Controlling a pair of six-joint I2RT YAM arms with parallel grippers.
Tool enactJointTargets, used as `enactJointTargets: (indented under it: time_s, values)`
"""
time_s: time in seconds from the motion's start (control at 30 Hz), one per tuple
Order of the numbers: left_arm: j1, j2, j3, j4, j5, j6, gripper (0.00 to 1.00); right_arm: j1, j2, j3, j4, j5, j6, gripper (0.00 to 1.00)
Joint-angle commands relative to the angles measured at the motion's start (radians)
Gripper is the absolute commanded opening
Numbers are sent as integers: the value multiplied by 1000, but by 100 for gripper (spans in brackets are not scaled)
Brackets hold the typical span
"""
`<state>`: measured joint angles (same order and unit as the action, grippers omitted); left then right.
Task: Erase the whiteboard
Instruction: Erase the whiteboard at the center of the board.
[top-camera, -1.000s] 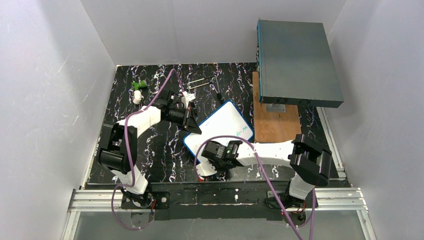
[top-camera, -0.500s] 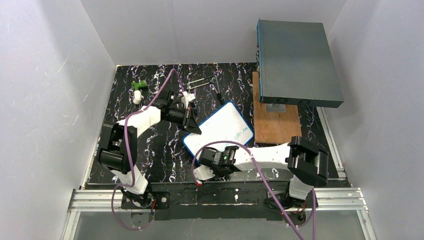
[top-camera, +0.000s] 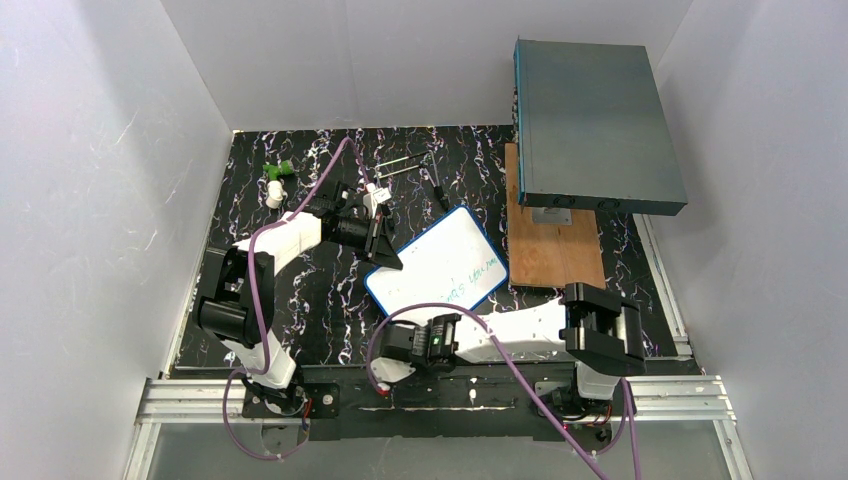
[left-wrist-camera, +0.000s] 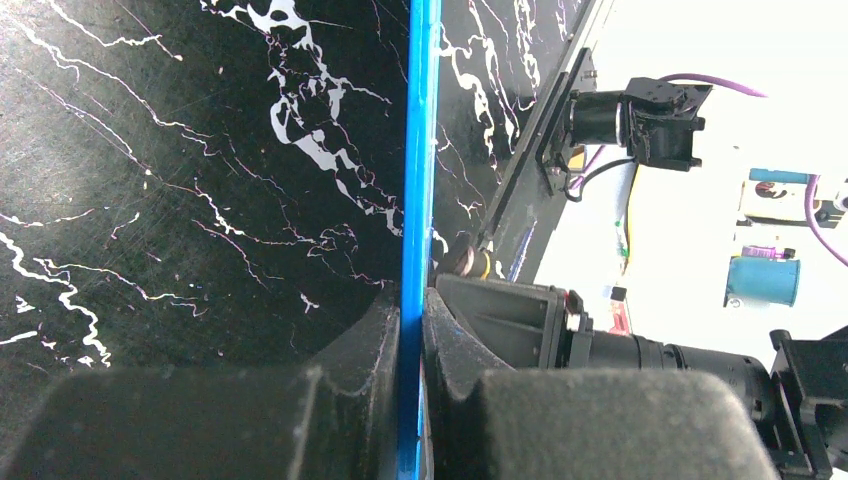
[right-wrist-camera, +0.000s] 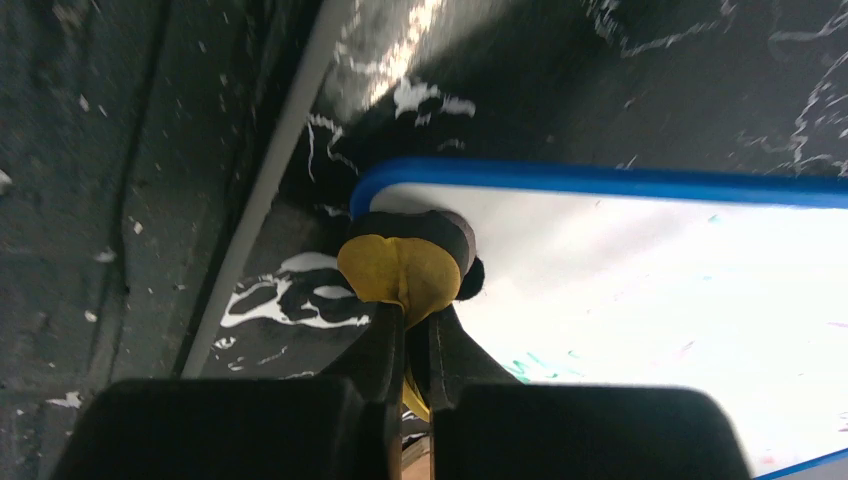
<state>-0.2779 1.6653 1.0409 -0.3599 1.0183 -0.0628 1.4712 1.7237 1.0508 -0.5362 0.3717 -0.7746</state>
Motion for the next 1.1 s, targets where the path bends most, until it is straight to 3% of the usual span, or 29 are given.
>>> enactJointTargets:
  time_s: [0.0, 0.23, 0.73, 1.07]
  values:
    - [-16, -1, 5, -28, -13, 6, 0, 44, 31, 78, 147, -57, 36, 1]
    - [-16, -3, 6, -34, -14, 12, 0, 37, 44, 75, 161, -16, 11, 1]
    - [-16, -5, 7, -36, -12, 15, 0, -255, -4, -3, 72, -45, -30, 1]
    - [-16, -5, 10, -44, -25, 21, 0, -446, -57, 20, 87, -39, 30, 1]
